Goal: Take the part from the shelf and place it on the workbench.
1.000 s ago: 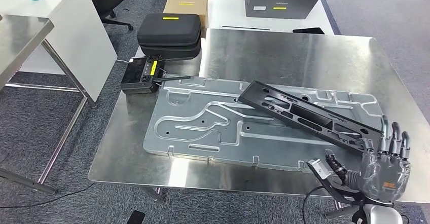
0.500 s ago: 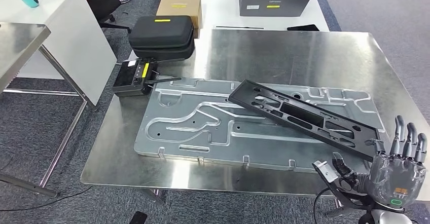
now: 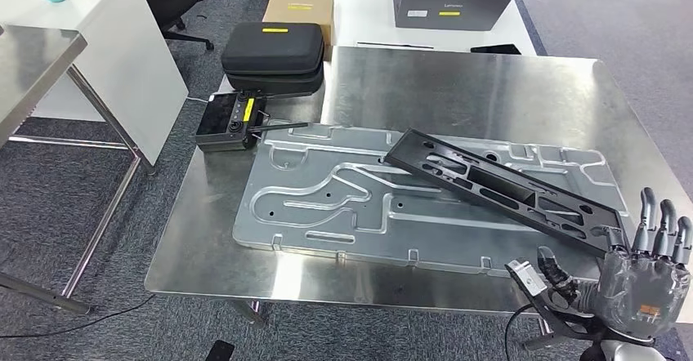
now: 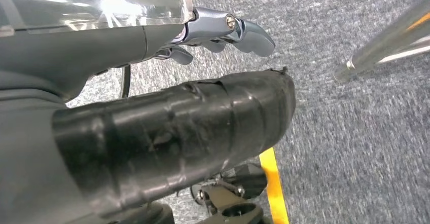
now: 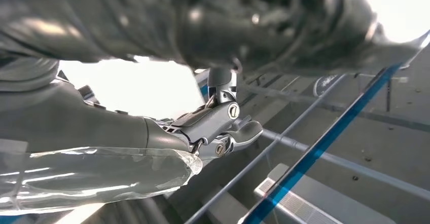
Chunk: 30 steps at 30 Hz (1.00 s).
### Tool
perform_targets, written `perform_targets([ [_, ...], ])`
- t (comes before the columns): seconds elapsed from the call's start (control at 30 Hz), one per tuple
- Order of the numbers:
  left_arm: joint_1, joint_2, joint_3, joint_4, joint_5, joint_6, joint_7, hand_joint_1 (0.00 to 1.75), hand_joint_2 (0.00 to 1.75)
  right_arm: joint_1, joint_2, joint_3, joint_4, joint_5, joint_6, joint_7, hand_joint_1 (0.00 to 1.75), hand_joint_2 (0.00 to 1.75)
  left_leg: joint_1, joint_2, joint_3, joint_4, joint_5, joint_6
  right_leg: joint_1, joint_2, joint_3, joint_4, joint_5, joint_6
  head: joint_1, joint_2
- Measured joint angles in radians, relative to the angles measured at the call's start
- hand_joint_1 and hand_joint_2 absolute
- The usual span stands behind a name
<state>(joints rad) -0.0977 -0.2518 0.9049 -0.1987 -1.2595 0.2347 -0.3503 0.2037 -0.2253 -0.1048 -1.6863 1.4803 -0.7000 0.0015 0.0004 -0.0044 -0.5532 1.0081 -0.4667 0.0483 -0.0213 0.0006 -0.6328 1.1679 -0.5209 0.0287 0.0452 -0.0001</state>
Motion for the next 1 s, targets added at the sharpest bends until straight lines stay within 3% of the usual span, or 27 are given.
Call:
perform_targets([
  [0.07, 0.001, -0.001, 0.009, 0.0, 0.018, 0.034, 0.013, 0.0, 0.0, 0.004, 0.057, -0.012, -0.051, -0.142, 0.0, -0.144, 0.0, 0.0, -0.003, -0.002, -0.005, 0.009, -0.002, -0.006, 0.006, 0.0, 0.05, -0.108, 0.04, -0.01, 0.0, 0.0],
  [0.17, 0.01, -0.001, 0.025, 0.0, 0.033, 0.065, 0.016, 0.0, 0.0, 0.043, 0.205, -0.02, -0.183, -0.58, -0.001, -0.521, 0.0, 0.0, -0.004, -0.003, -0.012, 0.013, 0.001, -0.02, 0.011, 0.001, 0.054, -0.131, 0.047, -0.022, -0.001, 0.0],
  [0.2, 0.014, -0.001, 0.027, 0.0, 0.033, 0.068, 0.016, 0.0, 0.0, 0.053, 0.242, -0.016, -0.215, -0.709, -0.001, -0.607, 0.0, 0.0, -0.004, -0.003, -0.013, 0.016, -0.005, -0.025, 0.008, 0.0, 0.053, -0.134, 0.05, -0.028, -0.001, 0.0],
  [0.23, 0.017, -0.001, 0.029, 0.0, 0.034, 0.07, 0.016, 0.0, 0.0, 0.059, 0.272, -0.01, -0.241, -0.799, -0.001, -0.645, 0.0, 0.0, -0.003, -0.002, -0.018, 0.031, -0.022, -0.031, 0.006, -0.001, 0.051, -0.136, 0.055, -0.036, -0.001, 0.0],
  [0.3, 0.018, -0.001, 0.034, 0.0, 0.034, 0.073, 0.017, 0.0, 0.0, 0.062, 0.31, -0.005, -0.274, -0.857, -0.001, -0.629, 0.0, 0.0, 0.001, -0.002, -0.048, 0.115, -0.093, -0.042, 0.003, -0.003, 0.042, -0.14, 0.064, -0.051, -0.001, 0.0],
  [0.37, 0.017, -0.001, 0.039, 0.0, 0.035, 0.073, 0.017, 0.0, 0.0, 0.063, 0.336, -0.003, -0.286, -0.837, 0.0, -0.598, 0.0, 0.0, 0.006, -0.001, -0.088, 0.238, -0.167, -0.05, 0.004, -0.004, 0.027, -0.139, 0.075, -0.056, -0.001, 0.0],
  [0.4, 0.017, -0.001, 0.041, 0.0, 0.035, 0.073, 0.018, 0.0, 0.0, 0.064, 0.346, -0.002, -0.289, -0.829, 0.0, -0.596, 0.0, 0.0, 0.008, -0.001, -0.095, 0.275, -0.184, -0.052, 0.004, -0.004, 0.018, -0.138, 0.082, -0.056, -0.001, 0.0],
  [0.43, 0.017, -0.001, 0.042, 0.0, 0.035, 0.074, 0.018, 0.0, 0.0, 0.064, 0.354, -0.001, -0.29, -0.827, 0.0, -0.596, 0.0, 0.0, 0.009, -0.001, -0.084, 0.275, -0.181, -0.053, 0.004, -0.004, 0.009, -0.137, 0.089, -0.054, -0.001, 0.0],
  [0.47, 0.017, -0.001, 0.043, 0.0, 0.035, 0.074, 0.018, 0.0, 0.0, 0.064, 0.36, 0.0, -0.29, -0.828, 0.0, -0.596, 0.0, 0.0, 0.011, -0.001, -0.052, 0.236, -0.162, -0.053, 0.004, -0.004, 0.0, -0.135, 0.096, -0.051, -0.001, 0.0],
  [0.53, 0.014, -0.001, 0.044, 0.0, 0.037, 0.074, 0.018, 0.0, 0.0, 0.064, 0.369, 0.0, -0.291, -0.831, 0.0, -0.596, 0.0, 0.0, 0.011, -0.001, 0.042, 0.089, -0.114, -0.051, 0.004, -0.004, -0.016, -0.129, 0.108, -0.042, -0.001, 0.0],
  [0.6, 0.011, -0.001, 0.044, 0.0, 0.04, 0.076, 0.018, 0.0, 0.0, 0.064, 0.378, 0.0, -0.293, -0.834, 0.0, -0.596, 0.0, 0.0, 0.007, -0.003, 0.091, -0.004, -0.09, -0.044, 0.006, -0.005, -0.025, -0.125, 0.12, -0.029, -0.001, 0.0],
  [0.7, 0.012, 0.0, 0.046, 0.0, 0.042, 0.076, 0.018, 0.0, 0.0, 0.065, 0.386, 0.002, -0.296, -0.837, 0.0, -0.597, 0.0, 0.0, 0.003, -0.001, 0.083, -0.014, -0.068, -0.027, 0.003, -0.003, -0.027, -0.13, 0.139, -0.008, 0.0, 0.0],
  [0.73, 0.013, 0.0, 0.046, 0.0, 0.042, 0.076, 0.018, 0.0, 0.0, 0.066, 0.388, 0.002, -0.297, -0.838, 0.0, -0.597, 0.0, 0.0, 0.003, 0.001, 0.077, -0.017, -0.056, -0.02, 0.001, -0.002, -0.031, -0.124, 0.127, -0.003, 0.0, 0.0],
  [0.77, 0.012, 0.0, 0.046, 0.0, 0.042, 0.077, 0.018, 0.0, 0.0, 0.067, 0.389, 0.002, -0.297, -0.839, 0.0, -0.597, 0.0, 0.0, 0.005, 0.004, 0.067, -0.019, -0.044, -0.014, 0.0, 0.0, -0.04, -0.099, 0.094, 0.001, 0.001, 0.0],
  [0.8, 0.011, 0.0, 0.046, 0.0, 0.042, 0.077, 0.018, 0.0, 0.0, 0.068, 0.389, 0.002, -0.297, -0.841, 0.0, -0.596, 0.0, 0.0, 0.007, 0.008, 0.055, -0.021, -0.032, -0.008, -0.001, 0.001, -0.053, -0.055, 0.043, 0.004, 0.001, 0.0],
  [0.87, 0.011, 0.0, 0.046, 0.0, 0.043, 0.077, 0.018, 0.0, 0.0, 0.07, 0.391, 0.002, -0.297, -0.843, 0.0, -0.594, 0.0, 0.0, 0.005, 0.011, 0.029, -0.019, -0.012, -0.002, -0.001, 0.0, -0.078, 0.067, -0.056, 0.009, 0.001, 0.0],
  [0.9, 0.011, 0.001, 0.047, 0.0, 0.043, 0.077, 0.018, 0.0, 0.0, 0.071, 0.392, 0.002, -0.297, -0.843, 0.0, -0.593, 0.0, 0.0, 0.004, 0.012, 0.015, -0.016, -0.003, -0.002, -0.001, 0.0, -0.08, 0.115, -0.077, 0.01, 0.001, 0.0],
  [0.93, 0.011, 0.001, 0.048, 0.0, 0.043, 0.077, 0.018, 0.0, 0.0, 0.072, 0.393, 0.002, -0.297, -0.843, 0.0, -0.592, 0.0, 0.0, 0.002, 0.013, 0.001, -0.013, 0.006, -0.002, -0.001, 0.0, -0.068, 0.135, -0.073, 0.009, 0.001, 0.0],
  [0.97, 0.011, 0.001, 0.049, 0.0, 0.044, 0.077, 0.018, 0.0, 0.0, 0.072, 0.394, 0.003, -0.296, -0.843, 0.0, -0.592, 0.0, 0.0, 0.001, 0.014, -0.014, -0.009, 0.013, -0.003, -0.001, 0.0, -0.039, 0.12, -0.052, 0.007, 0.001, 0.0],
  [1.0, 0.011, 0.001, 0.049, 0.0, 0.044, 0.077, 0.018, 0.0, 0.0, 0.072, 0.395, 0.003, -0.296, -0.843, 0.0, -0.592, 0.0, 0.0, 0.001, 0.014, -0.027, -0.004, 0.02, -0.005, 0.0, 0.0, 0.007, 0.072, -0.027, 0.002, 0.001, 0.0],
])
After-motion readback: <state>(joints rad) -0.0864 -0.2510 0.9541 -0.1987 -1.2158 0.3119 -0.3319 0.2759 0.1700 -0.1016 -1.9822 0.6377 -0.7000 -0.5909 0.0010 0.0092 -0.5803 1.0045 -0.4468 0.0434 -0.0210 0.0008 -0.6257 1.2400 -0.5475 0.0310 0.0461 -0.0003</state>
